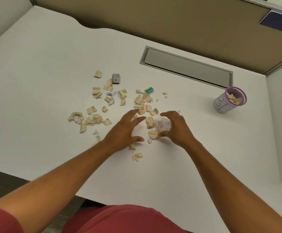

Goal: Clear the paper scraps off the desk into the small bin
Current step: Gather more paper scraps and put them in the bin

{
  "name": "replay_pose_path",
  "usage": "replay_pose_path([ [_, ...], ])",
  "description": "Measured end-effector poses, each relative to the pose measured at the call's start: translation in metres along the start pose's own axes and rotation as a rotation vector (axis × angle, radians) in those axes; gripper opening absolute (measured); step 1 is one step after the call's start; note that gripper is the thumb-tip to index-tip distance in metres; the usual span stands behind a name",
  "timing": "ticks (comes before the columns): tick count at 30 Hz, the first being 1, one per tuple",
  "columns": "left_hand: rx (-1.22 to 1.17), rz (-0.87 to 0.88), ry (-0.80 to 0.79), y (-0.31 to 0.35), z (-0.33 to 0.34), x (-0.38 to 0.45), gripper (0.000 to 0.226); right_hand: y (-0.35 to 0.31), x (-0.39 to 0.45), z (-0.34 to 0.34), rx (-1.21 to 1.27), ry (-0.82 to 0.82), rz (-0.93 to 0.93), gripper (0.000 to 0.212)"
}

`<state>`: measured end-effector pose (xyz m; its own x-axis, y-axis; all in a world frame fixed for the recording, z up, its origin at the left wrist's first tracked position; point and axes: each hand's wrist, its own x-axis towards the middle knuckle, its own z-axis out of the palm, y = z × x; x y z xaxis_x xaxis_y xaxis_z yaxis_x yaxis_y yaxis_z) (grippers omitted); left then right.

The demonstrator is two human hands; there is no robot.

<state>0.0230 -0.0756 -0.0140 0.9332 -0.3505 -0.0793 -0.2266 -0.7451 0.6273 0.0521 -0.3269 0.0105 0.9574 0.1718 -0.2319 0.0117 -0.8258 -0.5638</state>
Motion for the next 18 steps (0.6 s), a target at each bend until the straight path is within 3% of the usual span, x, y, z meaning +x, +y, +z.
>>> replay_pose_path([
  [3,0.001,-0.043,0.108,-0.025,-0.019,-0.013,0.087,0.008,-0.01,-0.002,-0.056,-0.081,0.168,0.114],
  [5,0.01,-0.111,0.093,-0.04,-0.025,-0.021,0.092,0.004,-0.015,0.008,-0.032,-0.124,0.214,0.121],
  [8,0.001,-0.149,-0.009,-0.045,-0.017,-0.026,0.095,-0.013,-0.014,0.032,0.115,-0.039,0.186,0.106],
  [10,-0.018,-0.092,-0.02,-0.037,-0.003,-0.024,0.085,-0.028,-0.009,0.046,0.182,0.011,0.168,0.095],
  [15,-0.108,-0.026,0.076,-0.007,0.01,-0.004,0.062,-0.047,0.004,0.042,0.183,0.029,0.102,0.092],
  [18,-0.114,0.018,0.171,-0.009,-0.007,-0.002,0.051,-0.032,0.013,0.018,0.206,0.121,0.088,0.08],
])
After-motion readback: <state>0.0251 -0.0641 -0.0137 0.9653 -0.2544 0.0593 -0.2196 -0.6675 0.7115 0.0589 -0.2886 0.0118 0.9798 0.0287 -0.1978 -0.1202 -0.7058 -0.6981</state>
